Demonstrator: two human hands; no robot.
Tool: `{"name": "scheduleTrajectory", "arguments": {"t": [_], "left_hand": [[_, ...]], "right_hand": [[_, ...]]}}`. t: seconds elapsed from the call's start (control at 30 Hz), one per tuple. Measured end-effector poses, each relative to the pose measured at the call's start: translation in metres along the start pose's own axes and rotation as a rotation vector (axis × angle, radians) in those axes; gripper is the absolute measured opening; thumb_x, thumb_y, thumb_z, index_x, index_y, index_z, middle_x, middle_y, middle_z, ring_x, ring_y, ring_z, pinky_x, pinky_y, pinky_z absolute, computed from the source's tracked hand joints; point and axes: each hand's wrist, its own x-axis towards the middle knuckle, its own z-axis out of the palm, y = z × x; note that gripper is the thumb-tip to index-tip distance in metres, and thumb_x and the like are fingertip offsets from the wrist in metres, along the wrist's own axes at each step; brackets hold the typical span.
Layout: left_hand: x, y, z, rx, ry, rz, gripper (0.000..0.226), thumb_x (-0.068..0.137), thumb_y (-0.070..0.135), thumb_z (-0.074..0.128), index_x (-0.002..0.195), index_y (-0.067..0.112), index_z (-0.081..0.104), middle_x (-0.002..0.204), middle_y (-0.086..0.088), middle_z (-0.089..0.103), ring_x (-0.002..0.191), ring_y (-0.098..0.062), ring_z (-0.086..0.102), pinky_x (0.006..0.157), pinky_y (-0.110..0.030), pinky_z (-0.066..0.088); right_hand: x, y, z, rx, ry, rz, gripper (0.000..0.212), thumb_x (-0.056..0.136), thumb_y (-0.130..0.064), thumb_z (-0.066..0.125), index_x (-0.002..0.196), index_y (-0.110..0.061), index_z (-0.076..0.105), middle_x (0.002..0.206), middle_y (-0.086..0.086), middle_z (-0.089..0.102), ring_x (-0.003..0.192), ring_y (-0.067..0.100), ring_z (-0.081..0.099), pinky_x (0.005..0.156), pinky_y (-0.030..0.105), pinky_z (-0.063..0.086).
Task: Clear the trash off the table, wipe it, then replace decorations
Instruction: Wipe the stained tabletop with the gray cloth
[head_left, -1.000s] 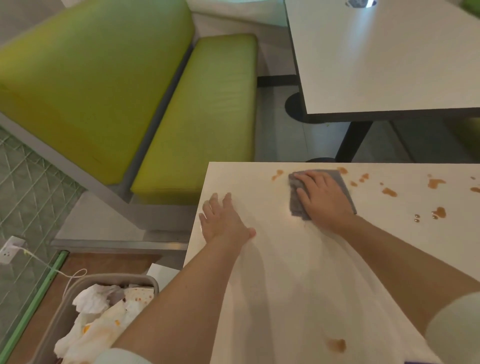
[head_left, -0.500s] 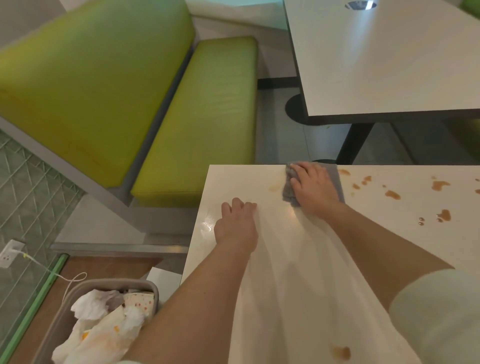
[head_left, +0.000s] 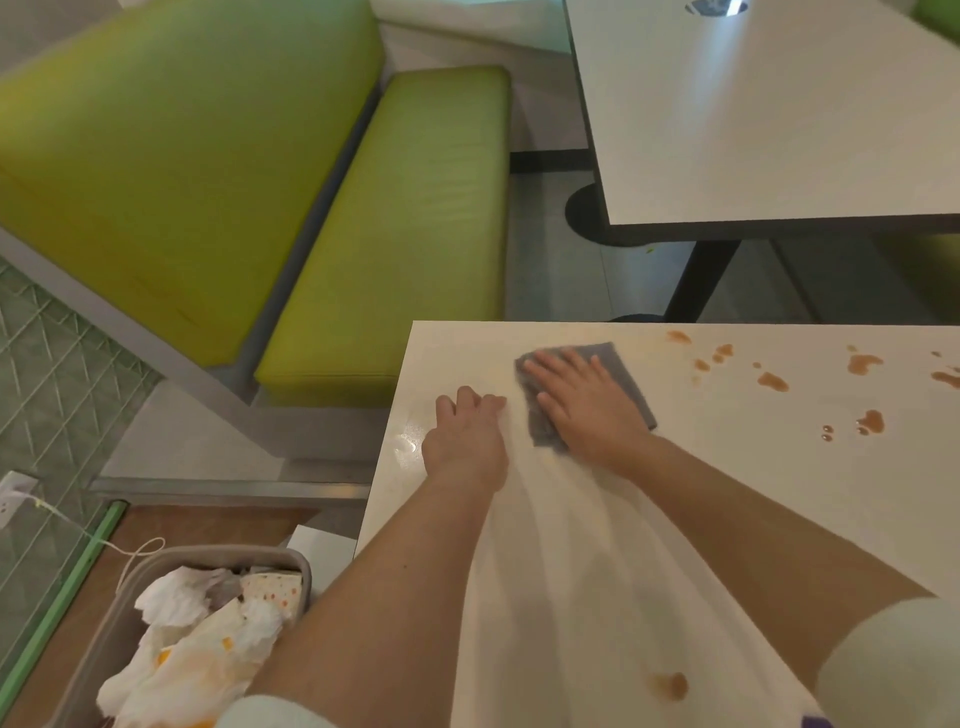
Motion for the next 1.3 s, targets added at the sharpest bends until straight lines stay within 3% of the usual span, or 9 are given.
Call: {"name": "scheduleTrajectory", "arguments": {"t": [0.1,0.3,0.5,0.67,0.83,0.93,1.03,1.2,1.3], "left_hand": [[-0.001,-0.002,0.001,-0.013,0.010,0.007,0.065,0.094,0.021,0.058,0.148,0.035,0.025,0.140,0.002,0.028,0.127,-0.022,0.027,0.072,-0.029,0.038],[-0.003,-0.005,0.003,-0.036,0.039,0.024,0.065,0.094,0.019,0.058,0.149,0.034,0.027,0.140,0.002,0.031,0.127,-0.022,0.029,0.070,-0.029,0.038],[-0.003,-0.017,-0.004,-0.065,0.036,0.084,0.059,0.091,0.041,0.062,0.144,0.032,0.036,0.141,0.005,0.036,0.130,-0.019,0.030,0.082,-0.034,0.042],[-0.008,-0.045,-0.005,-0.232,0.129,0.110,0.036,0.099,0.026,0.048,0.134,0.033,0.050,0.129,0.006,0.054,0.122,-0.016,0.044,0.087,-0.034,0.041],[-0.017,-0.102,-0.008,-0.279,0.320,-0.216,0.041,0.093,0.008,0.051,0.128,0.028,0.050,0.128,0.000,0.048,0.118,-0.020,0.044,0.082,-0.035,0.046],[-0.022,-0.126,-0.005,-0.322,0.162,-0.367,0.044,0.095,0.010,0.047,0.135,0.030,0.052,0.132,-0.002,0.055,0.116,-0.022,0.051,0.086,-0.037,0.050],[-0.024,-0.129,-0.003,-0.444,0.060,-0.312,0.038,0.095,0.011,0.045,0.117,0.032,0.068,0.116,0.001,0.068,0.095,-0.022,0.060,0.078,-0.032,0.053],[-0.033,-0.124,-0.002,-0.554,0.061,-0.283,0.036,0.090,0.009,0.045,0.107,0.028,0.072,0.106,0.002,0.071,0.090,-0.023,0.062,0.078,-0.030,0.052],[-0.040,-0.126,0.001,-0.569,0.073,-0.291,0.036,0.092,0.008,0.045,0.114,0.026,0.067,0.109,0.003,0.069,0.096,-0.024,0.063,0.081,-0.034,0.054]], "right_hand": [[-0.018,0.020,-0.005,0.025,-0.024,-0.131,0.050,0.103,-0.041,0.017,0.153,-0.038,0.025,0.160,-0.016,0.020,0.150,0.012,0.010,0.120,0.034,0.000],[0.011,0.028,-0.006,0.010,0.094,0.274,0.048,0.106,-0.028,0.025,0.154,-0.029,0.023,0.162,-0.005,0.020,0.149,0.021,0.010,0.120,0.044,0.003],[-0.022,0.006,0.001,0.033,0.025,-0.053,0.045,0.107,-0.032,0.025,0.151,-0.036,0.030,0.159,-0.015,0.023,0.149,0.010,0.011,0.121,0.036,0.002],[0.009,-0.015,0.006,0.030,0.103,0.328,0.048,0.106,-0.030,0.025,0.154,-0.030,0.023,0.161,-0.007,0.019,0.150,0.020,0.008,0.120,0.043,0.001],[-0.024,-0.069,0.023,0.027,-0.003,-0.124,0.048,0.105,-0.038,0.021,0.152,-0.036,0.026,0.160,-0.016,0.020,0.150,0.012,0.008,0.120,0.034,-0.001],[-0.006,-0.045,0.018,0.010,-0.003,-0.006,0.046,0.107,-0.033,0.024,0.153,-0.037,0.023,0.161,-0.015,0.019,0.150,0.012,0.008,0.120,0.035,0.000],[0.015,-0.076,0.023,0.018,0.052,0.218,0.049,0.106,-0.030,0.025,0.155,-0.032,0.020,0.163,-0.010,0.015,0.150,0.017,0.005,0.121,0.040,-0.002],[-0.024,-0.145,0.044,0.027,-0.062,-0.148,0.056,0.100,-0.044,0.008,0.154,-0.037,0.018,0.162,-0.016,0.013,0.151,0.012,0.002,0.122,0.039,-0.002],[-0.012,-0.111,0.037,0.025,-0.028,-0.087,0.049,0.104,-0.038,0.017,0.153,-0.039,0.022,0.162,-0.015,0.016,0.150,0.012,0.005,0.121,0.038,-0.001]]}}
